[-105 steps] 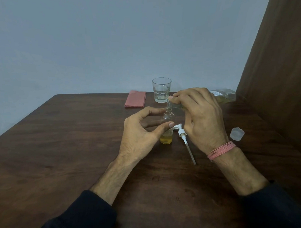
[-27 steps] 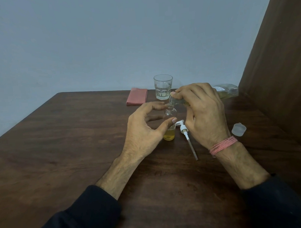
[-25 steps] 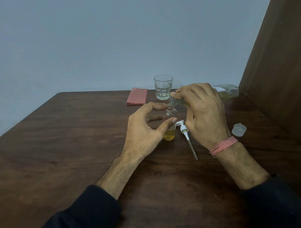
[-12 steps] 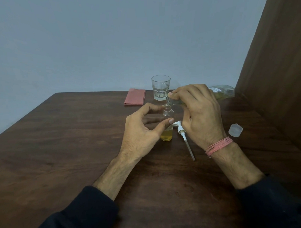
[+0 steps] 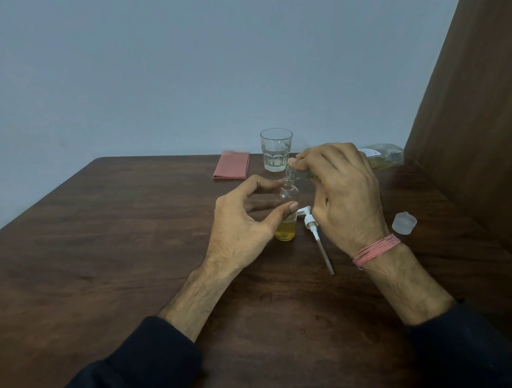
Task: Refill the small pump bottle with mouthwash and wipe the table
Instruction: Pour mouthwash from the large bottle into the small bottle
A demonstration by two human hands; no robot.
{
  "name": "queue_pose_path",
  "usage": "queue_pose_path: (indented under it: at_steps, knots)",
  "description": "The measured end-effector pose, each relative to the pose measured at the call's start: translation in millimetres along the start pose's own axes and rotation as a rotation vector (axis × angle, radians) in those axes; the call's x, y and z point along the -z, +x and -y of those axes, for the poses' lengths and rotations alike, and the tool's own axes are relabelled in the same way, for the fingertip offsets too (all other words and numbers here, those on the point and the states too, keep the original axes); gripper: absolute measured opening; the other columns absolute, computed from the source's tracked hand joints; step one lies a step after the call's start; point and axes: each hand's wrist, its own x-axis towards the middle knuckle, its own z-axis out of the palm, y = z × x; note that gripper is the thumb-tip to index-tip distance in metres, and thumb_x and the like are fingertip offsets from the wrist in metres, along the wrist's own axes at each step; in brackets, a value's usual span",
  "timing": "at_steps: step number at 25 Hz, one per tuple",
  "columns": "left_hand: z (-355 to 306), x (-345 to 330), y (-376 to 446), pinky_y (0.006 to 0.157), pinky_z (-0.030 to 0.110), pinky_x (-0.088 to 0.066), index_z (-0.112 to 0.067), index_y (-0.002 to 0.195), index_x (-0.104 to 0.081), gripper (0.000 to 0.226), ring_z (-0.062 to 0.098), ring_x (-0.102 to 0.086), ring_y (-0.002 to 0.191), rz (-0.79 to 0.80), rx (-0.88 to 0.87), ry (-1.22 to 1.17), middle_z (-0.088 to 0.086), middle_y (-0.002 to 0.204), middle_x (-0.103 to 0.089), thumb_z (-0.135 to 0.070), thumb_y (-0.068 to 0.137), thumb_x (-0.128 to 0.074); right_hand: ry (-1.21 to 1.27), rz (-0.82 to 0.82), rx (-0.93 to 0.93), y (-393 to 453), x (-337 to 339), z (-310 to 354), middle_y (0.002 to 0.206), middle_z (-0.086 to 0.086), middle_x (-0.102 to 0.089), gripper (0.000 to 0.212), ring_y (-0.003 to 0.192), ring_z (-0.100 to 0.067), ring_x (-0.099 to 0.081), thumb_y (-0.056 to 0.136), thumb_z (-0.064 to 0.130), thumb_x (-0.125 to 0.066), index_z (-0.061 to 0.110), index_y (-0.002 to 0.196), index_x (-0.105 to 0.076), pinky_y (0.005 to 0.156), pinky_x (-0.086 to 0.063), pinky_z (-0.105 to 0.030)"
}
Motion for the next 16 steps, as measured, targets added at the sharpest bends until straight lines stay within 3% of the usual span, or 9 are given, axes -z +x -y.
queue_pose_path:
  at_steps: [9,16]
  knots:
    - [0.2,0.9,0.2,0.081,0.022,-0.070,-0.037,0.117,-0.078,0.036,-0.004,-0.086,0.100,0.007,0.001,0.004,-0.027,0.127,-0.082,-0.035,0.089,-0.101,-0.003,0.008,-0.003,0.6,1.2,1.8,0.121,0.000,-0.073,0.052,0.119,-0.029,-0.061,0.079,-0.012,-0.066,0.016,0.122,-0.074,0.101,-0.049,-0.043]
    - [-0.2,0.4,0.3,0.081,0.027,-0.072,-0.038,0.114,-0.078,0.035,-0.002,-0.086,0.100,0.005,-0.003,-0.007,-0.023,0.124,-0.084,-0.031,0.090,-0.102,-0.003,0.007,-0.006,0.0,0.9,-0.3,0.121,0.001,-0.073,0.054,0.119,-0.029,-0.061,0.079,-0.013,-0.067,0.017,0.123,-0.074,0.101,-0.049,-0.043]
